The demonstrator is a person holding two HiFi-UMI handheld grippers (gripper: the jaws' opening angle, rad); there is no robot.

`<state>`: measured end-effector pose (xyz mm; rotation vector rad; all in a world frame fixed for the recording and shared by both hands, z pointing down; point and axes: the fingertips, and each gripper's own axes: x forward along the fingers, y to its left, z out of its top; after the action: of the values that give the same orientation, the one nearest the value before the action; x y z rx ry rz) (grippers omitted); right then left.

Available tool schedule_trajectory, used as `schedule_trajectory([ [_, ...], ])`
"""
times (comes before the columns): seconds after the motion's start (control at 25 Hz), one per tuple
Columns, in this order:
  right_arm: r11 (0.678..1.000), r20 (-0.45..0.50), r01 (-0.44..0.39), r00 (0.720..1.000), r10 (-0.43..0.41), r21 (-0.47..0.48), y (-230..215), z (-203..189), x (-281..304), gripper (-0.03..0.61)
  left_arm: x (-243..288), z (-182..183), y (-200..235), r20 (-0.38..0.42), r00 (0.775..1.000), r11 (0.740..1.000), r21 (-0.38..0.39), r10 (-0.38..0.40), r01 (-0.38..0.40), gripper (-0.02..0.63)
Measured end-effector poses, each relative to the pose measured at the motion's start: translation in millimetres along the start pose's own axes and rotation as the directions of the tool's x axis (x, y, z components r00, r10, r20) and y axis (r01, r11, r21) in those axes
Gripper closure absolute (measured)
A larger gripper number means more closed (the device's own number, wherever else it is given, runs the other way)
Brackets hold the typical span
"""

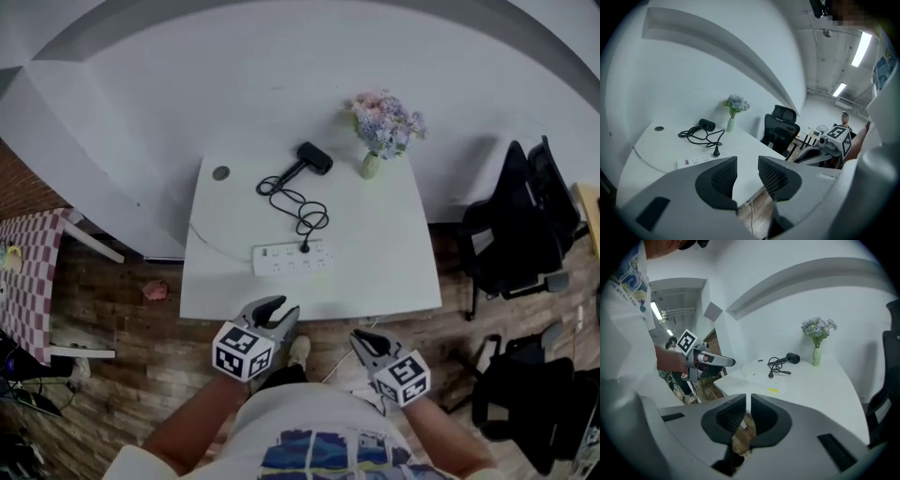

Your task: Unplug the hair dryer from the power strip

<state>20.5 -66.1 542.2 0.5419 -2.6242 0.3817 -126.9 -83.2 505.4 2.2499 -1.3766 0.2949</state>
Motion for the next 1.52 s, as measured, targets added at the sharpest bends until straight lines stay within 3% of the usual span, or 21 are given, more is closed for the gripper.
schedule_trajectory([
  [0.28, 0.998, -0.061, 0.054, 0.997, -0.052, 0.023, -22.1, 8.9, 64.2, 0.551, 36.9, 9.8, 55.7, -0.048, 0.997, 0.997, 0.034, -0.063, 0.064, 0.488],
  [0.64, 0.995, -0.08, 0.098, 0.992, -0.098, -0.004, -44.0, 9.0, 118.6, 0.56, 82.5, 4.4, 94.7, -0.121, 0.986, 0.989, 0.072, -0.118, 0.128, 0.488],
  [0.84, 0.995, -0.158, 0.1, 0.982, -0.099, 0.0, -53.0, 3.9, 137.5, 0.563, 101.6, 3.4, 106.2, -0.154, 0.979, 0.986, 0.077, -0.135, 0.148, 0.488],
  [1.52, 0.99, -0.193, 0.138, 0.972, -0.134, 0.01, -105.3, 6.7, 182.3, 0.58, 164.2, 13.2, 124.2, -0.231, 0.955, 0.97, 0.11, -0.186, 0.216, 0.486],
])
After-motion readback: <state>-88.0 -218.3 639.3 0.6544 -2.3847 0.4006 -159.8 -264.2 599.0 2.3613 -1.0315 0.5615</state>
